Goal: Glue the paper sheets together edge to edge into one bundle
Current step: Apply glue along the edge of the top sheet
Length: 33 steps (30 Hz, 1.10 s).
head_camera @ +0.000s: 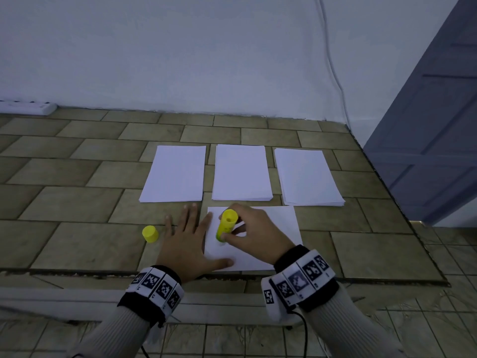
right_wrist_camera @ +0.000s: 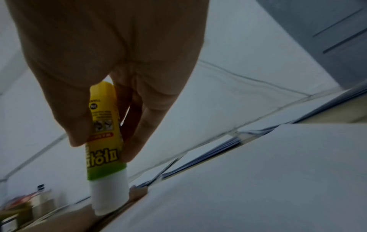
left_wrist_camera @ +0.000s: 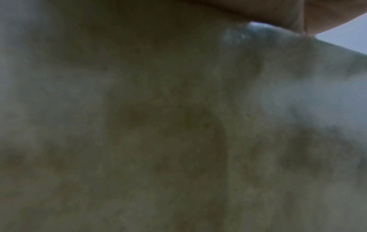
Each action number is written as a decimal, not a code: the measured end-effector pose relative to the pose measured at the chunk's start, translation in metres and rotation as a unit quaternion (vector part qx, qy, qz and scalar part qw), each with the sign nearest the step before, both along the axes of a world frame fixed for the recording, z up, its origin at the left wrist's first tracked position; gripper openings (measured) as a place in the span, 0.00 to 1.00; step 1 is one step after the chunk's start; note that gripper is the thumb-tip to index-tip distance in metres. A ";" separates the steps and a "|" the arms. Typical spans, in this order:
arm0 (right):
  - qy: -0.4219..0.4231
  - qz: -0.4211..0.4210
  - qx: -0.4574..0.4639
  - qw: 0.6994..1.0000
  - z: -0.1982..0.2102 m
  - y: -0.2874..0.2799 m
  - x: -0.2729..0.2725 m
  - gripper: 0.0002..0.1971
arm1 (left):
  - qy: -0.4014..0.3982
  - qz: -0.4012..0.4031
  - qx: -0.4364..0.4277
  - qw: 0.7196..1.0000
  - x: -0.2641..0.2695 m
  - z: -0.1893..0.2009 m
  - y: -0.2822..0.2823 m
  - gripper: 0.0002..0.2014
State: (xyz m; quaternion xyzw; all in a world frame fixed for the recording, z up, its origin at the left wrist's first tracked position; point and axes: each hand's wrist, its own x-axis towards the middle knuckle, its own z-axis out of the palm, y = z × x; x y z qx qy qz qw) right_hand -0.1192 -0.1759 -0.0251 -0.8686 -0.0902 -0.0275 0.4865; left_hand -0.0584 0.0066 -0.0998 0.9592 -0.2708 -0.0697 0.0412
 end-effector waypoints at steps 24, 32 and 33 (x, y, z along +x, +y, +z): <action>0.031 0.037 -0.142 0.989 0.002 -0.001 0.074 0.13 | -0.007 -0.028 -0.004 1.000 0.003 -0.002 0.004 0.71; 0.043 -0.010 -0.097 0.994 0.003 -0.016 0.068 0.11 | -0.001 -0.014 -0.007 1.000 0.001 0.004 0.003 0.69; 0.046 -0.008 -0.088 0.995 0.004 -0.019 0.060 0.10 | -0.002 -0.008 -0.010 1.000 0.001 0.003 0.002 0.68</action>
